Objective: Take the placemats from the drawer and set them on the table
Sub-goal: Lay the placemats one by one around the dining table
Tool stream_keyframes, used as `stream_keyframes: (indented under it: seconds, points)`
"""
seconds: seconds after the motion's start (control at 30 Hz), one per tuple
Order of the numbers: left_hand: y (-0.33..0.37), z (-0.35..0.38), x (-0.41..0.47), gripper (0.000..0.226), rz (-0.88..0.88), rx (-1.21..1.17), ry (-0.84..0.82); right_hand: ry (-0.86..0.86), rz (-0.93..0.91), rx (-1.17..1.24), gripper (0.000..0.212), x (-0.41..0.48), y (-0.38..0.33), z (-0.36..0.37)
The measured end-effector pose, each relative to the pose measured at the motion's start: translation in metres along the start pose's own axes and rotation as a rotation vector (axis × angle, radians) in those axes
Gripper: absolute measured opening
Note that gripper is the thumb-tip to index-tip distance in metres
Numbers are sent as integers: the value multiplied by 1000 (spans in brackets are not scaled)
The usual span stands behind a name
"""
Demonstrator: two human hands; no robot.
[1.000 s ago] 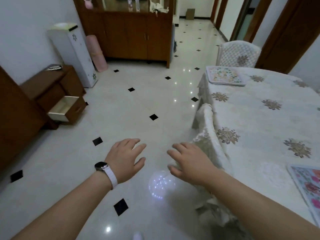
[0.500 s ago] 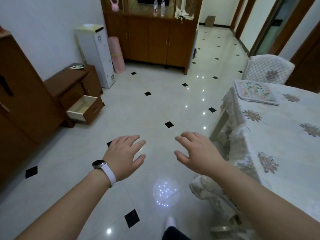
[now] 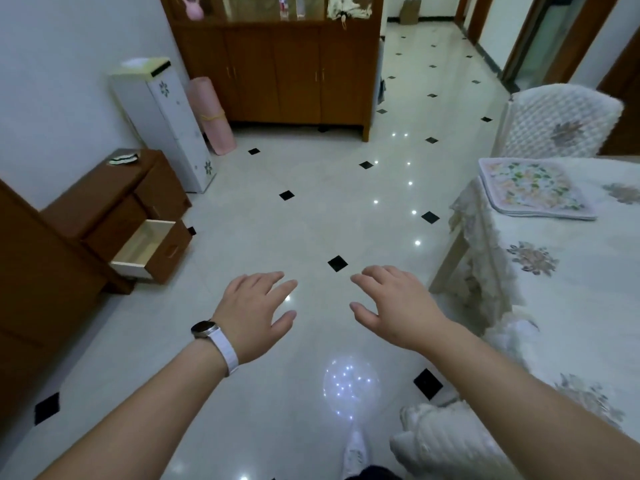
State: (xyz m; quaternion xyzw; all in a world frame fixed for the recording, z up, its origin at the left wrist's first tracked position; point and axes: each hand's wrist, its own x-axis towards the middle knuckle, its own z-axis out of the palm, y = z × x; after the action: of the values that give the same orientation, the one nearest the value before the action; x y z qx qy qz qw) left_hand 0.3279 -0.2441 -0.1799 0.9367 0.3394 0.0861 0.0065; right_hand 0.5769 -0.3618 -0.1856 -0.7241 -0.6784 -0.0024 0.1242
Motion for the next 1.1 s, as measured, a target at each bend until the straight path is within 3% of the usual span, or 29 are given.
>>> stream_keyframes:
  seconds: [0.47, 0.67, 0.9, 1.1]
  points:
    - [21, 52, 272, 49, 238, -137, 18, -29, 276, -44, 53, 105, 166, -12]
    - [-11, 97, 391, 46, 381, -202, 29, -60, 417, -79, 52, 182, 221, 10]
    - [-46, 109, 553, 48, 594, -258, -8, -97, 644, -91, 54, 281, 265, 6]
    - [-15, 113, 662, 50, 790, -283, -38, -35, 891, -160, 56, 312, 307, -19]
